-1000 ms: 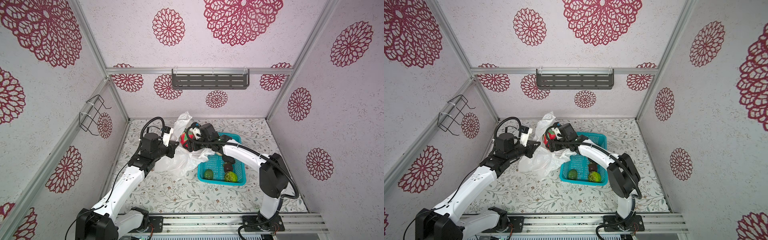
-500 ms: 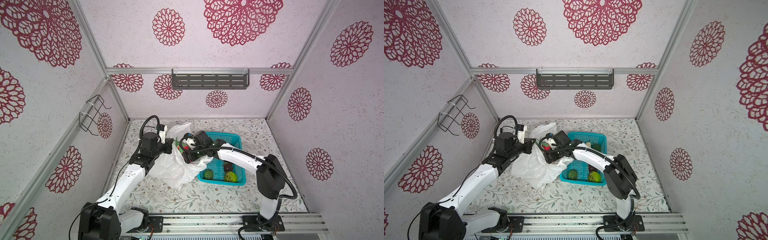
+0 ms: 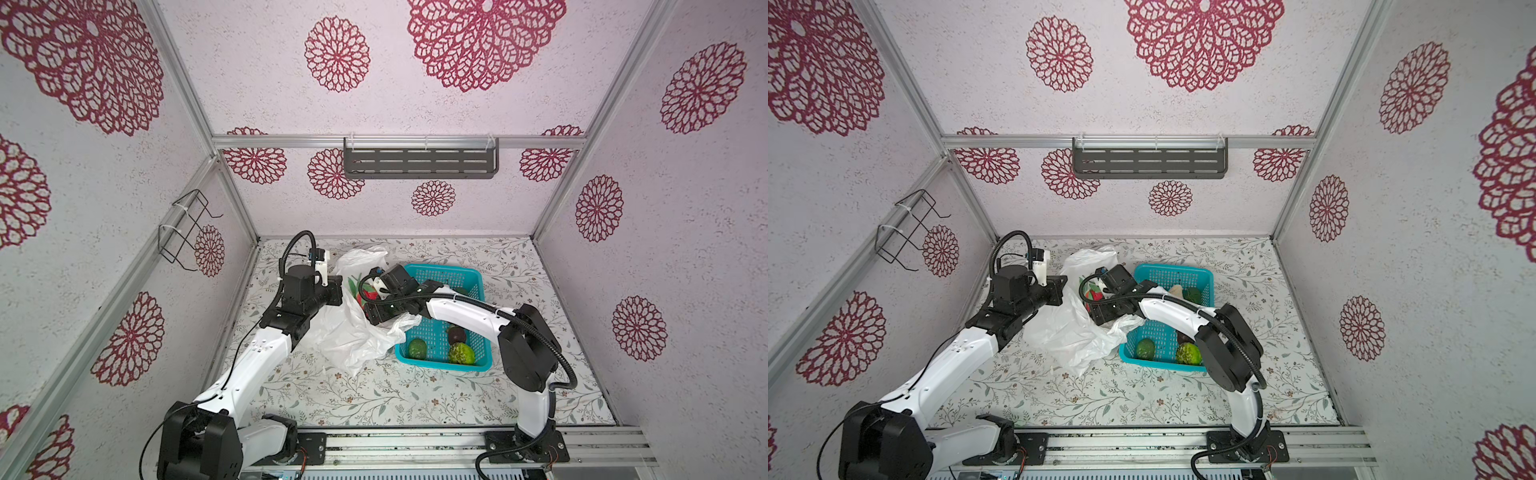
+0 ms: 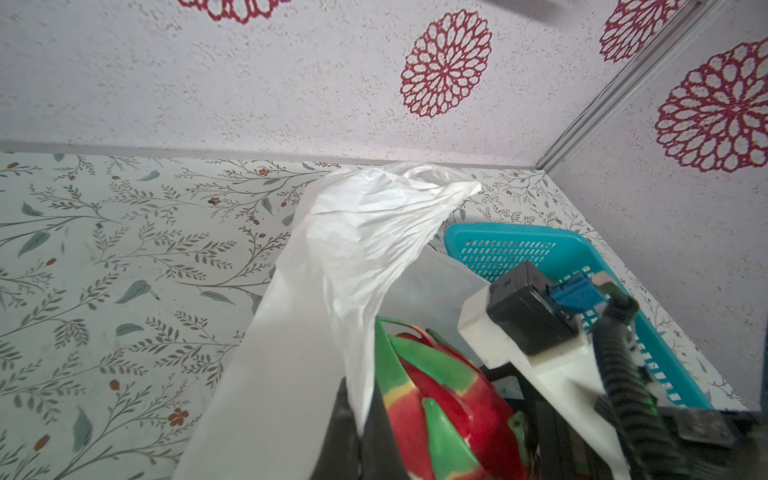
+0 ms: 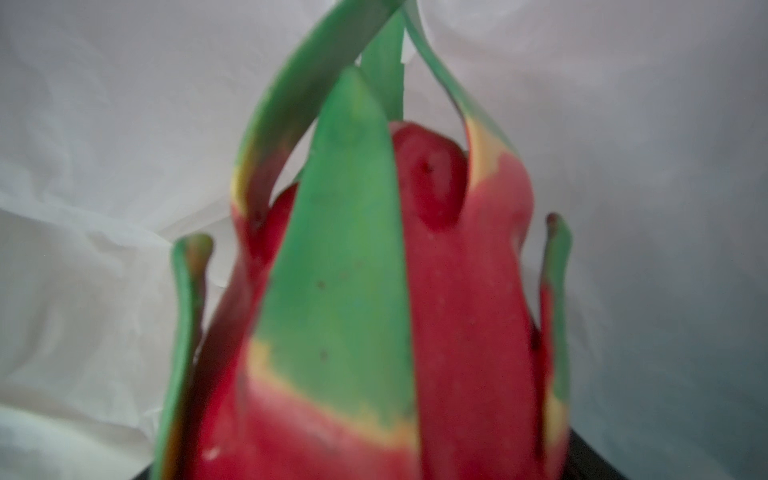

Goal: Place the fruits into the plastic bag
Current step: 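Lower the dragon fruit into the bag held open by the left gripper, then release the dragon fruit and move the right gripper over the teal basket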

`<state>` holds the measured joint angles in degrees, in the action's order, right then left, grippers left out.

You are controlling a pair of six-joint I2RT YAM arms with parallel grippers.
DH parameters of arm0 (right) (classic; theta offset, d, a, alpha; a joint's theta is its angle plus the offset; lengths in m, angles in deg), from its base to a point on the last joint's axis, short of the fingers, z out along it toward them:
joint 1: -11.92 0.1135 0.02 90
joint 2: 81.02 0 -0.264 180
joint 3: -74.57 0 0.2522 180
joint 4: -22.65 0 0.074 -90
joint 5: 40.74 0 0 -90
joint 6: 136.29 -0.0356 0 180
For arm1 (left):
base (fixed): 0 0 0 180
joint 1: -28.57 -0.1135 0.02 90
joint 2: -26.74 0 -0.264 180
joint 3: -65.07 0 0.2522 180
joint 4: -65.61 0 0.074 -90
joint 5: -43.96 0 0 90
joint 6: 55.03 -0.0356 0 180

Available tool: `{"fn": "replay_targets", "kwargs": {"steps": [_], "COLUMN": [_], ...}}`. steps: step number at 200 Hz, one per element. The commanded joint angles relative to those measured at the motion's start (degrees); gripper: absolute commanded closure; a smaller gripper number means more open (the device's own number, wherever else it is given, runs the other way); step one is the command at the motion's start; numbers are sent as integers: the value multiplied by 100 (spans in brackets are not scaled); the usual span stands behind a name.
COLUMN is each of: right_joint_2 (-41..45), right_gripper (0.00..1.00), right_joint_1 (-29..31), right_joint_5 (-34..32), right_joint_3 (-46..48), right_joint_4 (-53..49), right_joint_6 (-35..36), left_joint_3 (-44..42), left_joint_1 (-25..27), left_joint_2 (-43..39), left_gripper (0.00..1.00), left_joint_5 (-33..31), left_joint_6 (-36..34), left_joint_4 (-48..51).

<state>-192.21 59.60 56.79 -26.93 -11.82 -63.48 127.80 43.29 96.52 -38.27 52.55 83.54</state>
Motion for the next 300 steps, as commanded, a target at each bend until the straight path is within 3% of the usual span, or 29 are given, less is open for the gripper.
{"fn": "replay_targets", "kwargs": {"steps": [1, 17, 23, 58, 109, 165, 201, 239, 300], "right_joint_2": [383, 437, 442, 423, 1096, 2758, 3712, 3629, 2296], "right_gripper": [12, 8, 1, 1, 2, 1, 1, 2, 4], "right_joint_1": [-40, -53, -48, -57, -135, -429, -790, -1518, -1908], "right_joint_5": [-328, -361, -365, -322, -802, -2507, -3392, -2946, -2175], "right_joint_3": [-47, -31, -39, -119, 347, 1707, 2749, 3141, 2680], "right_joint_4": [307, 362, 365, 382, 789, 1078, 1060, 411, -278], "right_joint_6": [-125, -129, -131, -162, -204, -646, -1530, -2277, -1703], "left_joint_3": [-8, -43, -66, -195, -215, -351, -414, -406, -432], "left_joint_1": [4, 4, 4, 12, 13, 13, 6, 5, 4], "left_joint_2": [12, -10, -29, -150, -173, -80, 7, 67, -47], "left_gripper": [100, 100, 100, 100, 100, 100, 100, 100, 100], "left_joint_5": [-99, 5, 74, 450, 244, 34, -61, 16, 17], "left_joint_6": [-82, -80, -84, -153, -197, -52, -18, 25, -22], "left_joint_4": [-48, -110, -151, -416, -382, -551, -688, -738, -656]}}
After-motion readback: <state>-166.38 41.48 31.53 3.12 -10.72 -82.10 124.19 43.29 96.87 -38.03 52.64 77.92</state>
